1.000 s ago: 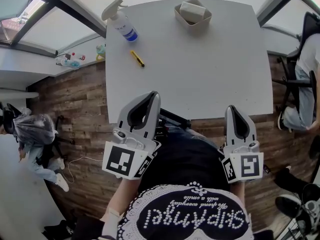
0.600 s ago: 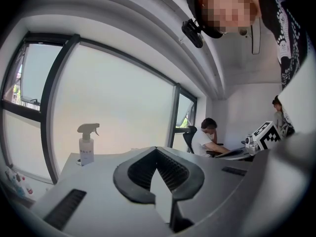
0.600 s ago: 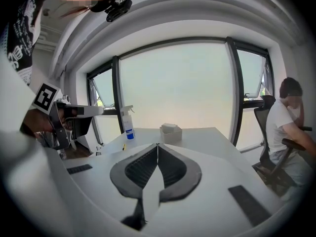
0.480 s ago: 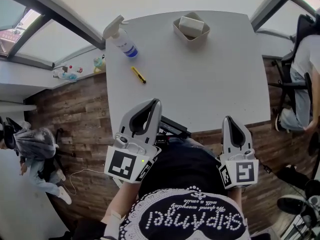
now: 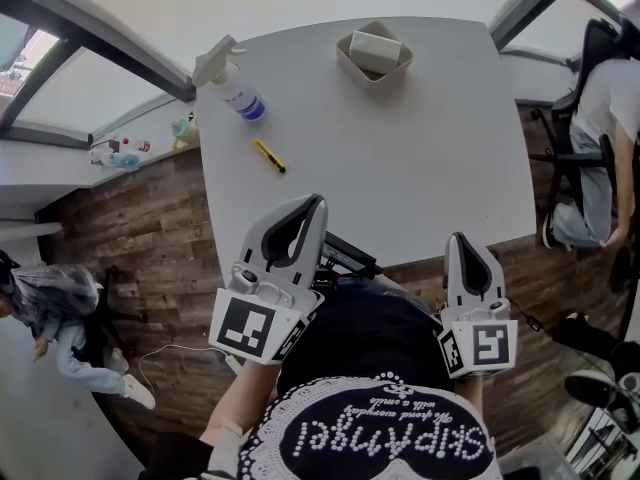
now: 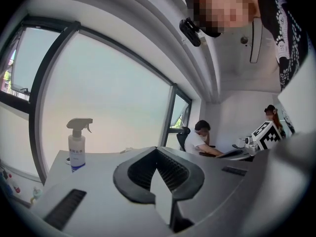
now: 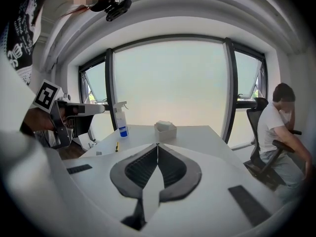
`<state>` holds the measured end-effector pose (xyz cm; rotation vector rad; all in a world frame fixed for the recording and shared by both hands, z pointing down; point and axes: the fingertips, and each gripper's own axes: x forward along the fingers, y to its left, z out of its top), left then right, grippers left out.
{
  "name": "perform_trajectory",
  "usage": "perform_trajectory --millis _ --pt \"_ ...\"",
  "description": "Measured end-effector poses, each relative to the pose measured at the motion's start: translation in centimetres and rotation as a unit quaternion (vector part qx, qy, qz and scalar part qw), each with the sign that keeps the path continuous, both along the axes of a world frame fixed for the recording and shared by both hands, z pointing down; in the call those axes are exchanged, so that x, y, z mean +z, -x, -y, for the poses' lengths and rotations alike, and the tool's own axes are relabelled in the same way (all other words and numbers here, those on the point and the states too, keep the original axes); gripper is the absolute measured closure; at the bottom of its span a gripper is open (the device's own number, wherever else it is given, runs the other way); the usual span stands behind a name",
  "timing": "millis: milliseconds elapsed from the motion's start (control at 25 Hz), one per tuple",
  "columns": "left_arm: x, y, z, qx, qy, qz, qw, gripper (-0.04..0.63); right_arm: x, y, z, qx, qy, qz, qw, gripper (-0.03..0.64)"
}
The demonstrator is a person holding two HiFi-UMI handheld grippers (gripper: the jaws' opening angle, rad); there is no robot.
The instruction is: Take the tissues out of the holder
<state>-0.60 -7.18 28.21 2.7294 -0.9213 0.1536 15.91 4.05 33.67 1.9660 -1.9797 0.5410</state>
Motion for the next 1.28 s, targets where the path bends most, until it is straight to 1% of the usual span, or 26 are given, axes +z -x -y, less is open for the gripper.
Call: perform_trajectory --millis 160,320,440,600,760,800,880,1080,1120,1160,1200,1280 --pt "0.4 0.2 0.4 0.006 0.002 -0.007 1.0000 0.594 -0.1 0.6 0.3 -0.004 0.007 -0.012 1.000 0.603" --pt "0.7 0.2 0.6 0.012 -0.001 -0.009 0.9999 0.594 -0.4 1.3 0.7 -0.011 0.004 -0.019 1.000 0.604" --pt "0.9 0.4 0.7 0.014 0.003 -0.010 0.9998 0.594 -0.4 2.0 1.0 -0.015 0.001 -0.012 1.000 0.604" --pt "1.1 0.6 1.0 0.012 0.006 -0.007 0.9999 0.594 -0.9 2.6 1.8 -0.021 -0.019 0.008 1.000 0.604" --pt "1.4 0.7 1.0 0.002 0.012 -0.001 0.9999 0.594 -1.9 1.9 3.4 -0.014 -0.055 0.068 0.996 0.604" --pt "1.4 0.7 1.1 -0.002 0.012 0.001 0.9999 0.594 -2.2 1.5 4.0 -0.015 -0.064 0.076 0.995 0.604" --pt "1.4 0.6 1.3 -0.011 0.015 0.001 0.9998 0.594 -2.6 0.6 5.3 -0.017 -0.075 0.075 0.994 0.603" --pt "0.7 0.2 1.3 -0.031 0.014 0.001 0.9994 0.594 -2.8 -2.4 9.4 -0.035 -0.088 0.048 0.994 0.600" --pt "0.7 0.2 1.4 -0.034 0.016 0.002 0.9993 0.594 -2.9 -2.9 10.4 -0.041 -0.092 0.040 0.994 0.592" --pt "0.8 0.2 1.4 -0.038 0.018 0.004 0.9991 0.594 -2.9 -3.2 11.4 -0.049 -0.096 0.033 0.994 0.555" --pt "1.0 0.3 1.4 -0.042 0.020 0.006 0.9989 0.594 -2.8 -3.5 12.5 -0.060 -0.099 0.027 0.993 0.492" --pt "1.3 0.4 1.4 -0.048 0.026 0.009 0.9985 0.594 -2.5 -3.7 14.5 -0.083 -0.099 0.020 0.991 0.463"
